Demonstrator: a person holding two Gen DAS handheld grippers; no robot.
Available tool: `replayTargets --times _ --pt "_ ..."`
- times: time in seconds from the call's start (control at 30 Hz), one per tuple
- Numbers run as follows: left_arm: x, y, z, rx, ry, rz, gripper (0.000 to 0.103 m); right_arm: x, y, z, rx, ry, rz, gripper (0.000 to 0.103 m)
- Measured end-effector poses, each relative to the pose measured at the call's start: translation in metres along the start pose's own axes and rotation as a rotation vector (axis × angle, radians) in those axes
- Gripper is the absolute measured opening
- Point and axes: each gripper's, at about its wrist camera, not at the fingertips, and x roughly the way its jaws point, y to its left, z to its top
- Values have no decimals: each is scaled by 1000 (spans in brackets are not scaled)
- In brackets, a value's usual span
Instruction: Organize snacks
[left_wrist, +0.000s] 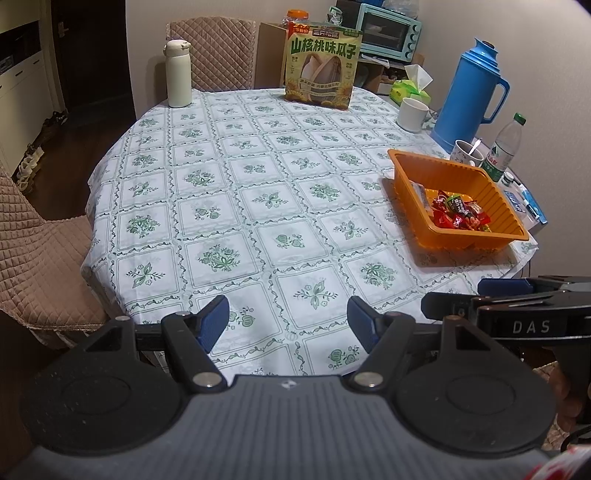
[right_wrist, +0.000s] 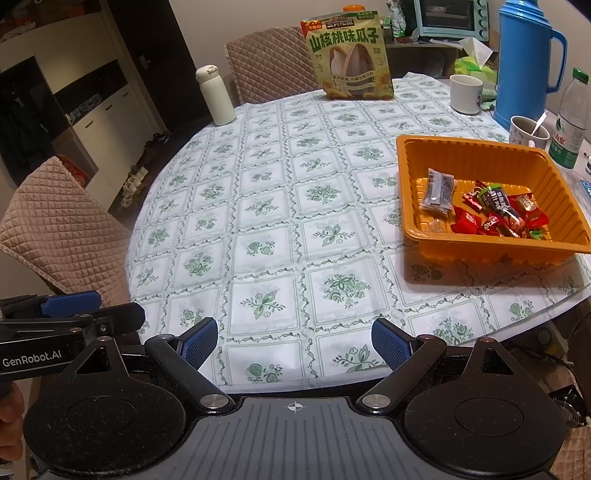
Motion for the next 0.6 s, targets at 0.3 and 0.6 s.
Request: replayTargets --times 0.3,0.6 --pt "-4 1 -1 4 -6 -3 68 -1 2 -1 0 -5 -1 90" --pt "-8 7 -2 12 -13 -10 68 -3 8 -3 2 -12 -6 90"
